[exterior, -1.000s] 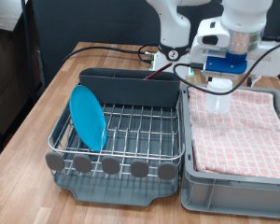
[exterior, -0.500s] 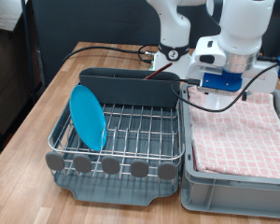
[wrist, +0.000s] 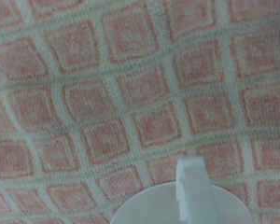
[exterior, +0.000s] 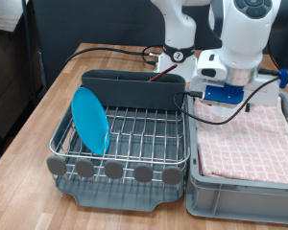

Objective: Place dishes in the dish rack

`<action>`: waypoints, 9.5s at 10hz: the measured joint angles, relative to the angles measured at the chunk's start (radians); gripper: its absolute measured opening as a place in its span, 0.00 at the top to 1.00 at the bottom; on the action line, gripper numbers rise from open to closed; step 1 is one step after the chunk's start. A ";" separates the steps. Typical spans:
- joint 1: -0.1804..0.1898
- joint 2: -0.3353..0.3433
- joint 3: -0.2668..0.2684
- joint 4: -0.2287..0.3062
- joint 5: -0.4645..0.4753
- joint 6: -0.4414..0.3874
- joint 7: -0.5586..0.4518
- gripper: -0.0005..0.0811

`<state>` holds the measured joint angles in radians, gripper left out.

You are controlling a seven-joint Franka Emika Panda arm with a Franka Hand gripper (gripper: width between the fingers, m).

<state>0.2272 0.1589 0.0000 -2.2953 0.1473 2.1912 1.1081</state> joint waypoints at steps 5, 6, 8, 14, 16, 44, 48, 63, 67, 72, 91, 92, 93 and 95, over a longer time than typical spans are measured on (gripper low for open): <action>-0.001 0.002 0.000 -0.059 0.071 0.055 -0.043 0.01; -0.001 0.003 0.002 -0.070 0.080 0.070 -0.045 0.01; -0.001 0.003 0.007 -0.083 0.084 0.092 -0.045 0.23; -0.001 0.003 0.011 -0.089 0.067 0.110 -0.028 0.88; 0.000 0.002 0.012 -0.081 0.052 0.109 -0.019 0.91; -0.054 -0.070 -0.161 0.142 -0.350 0.350 -0.285 0.90; -0.053 -0.029 -0.152 0.186 -0.333 0.363 -0.285 0.90; -0.057 0.183 -0.154 0.431 -0.260 0.346 -0.260 0.90; -0.065 0.234 -0.153 0.467 -0.214 0.339 -0.277 0.90; -0.066 0.312 -0.153 0.559 -0.192 0.255 -0.311 0.90; -0.111 0.483 -0.150 0.710 -0.142 0.188 -0.389 0.90; -0.111 0.484 -0.150 0.710 -0.142 0.188 -0.389 0.90; -0.111 0.484 -0.150 0.710 -0.142 0.188 -0.389 0.90; -0.111 0.485 -0.150 0.710 -0.139 0.188 -0.389 0.90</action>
<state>0.1160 0.6440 -0.1501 -1.5854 0.0085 2.3793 0.7190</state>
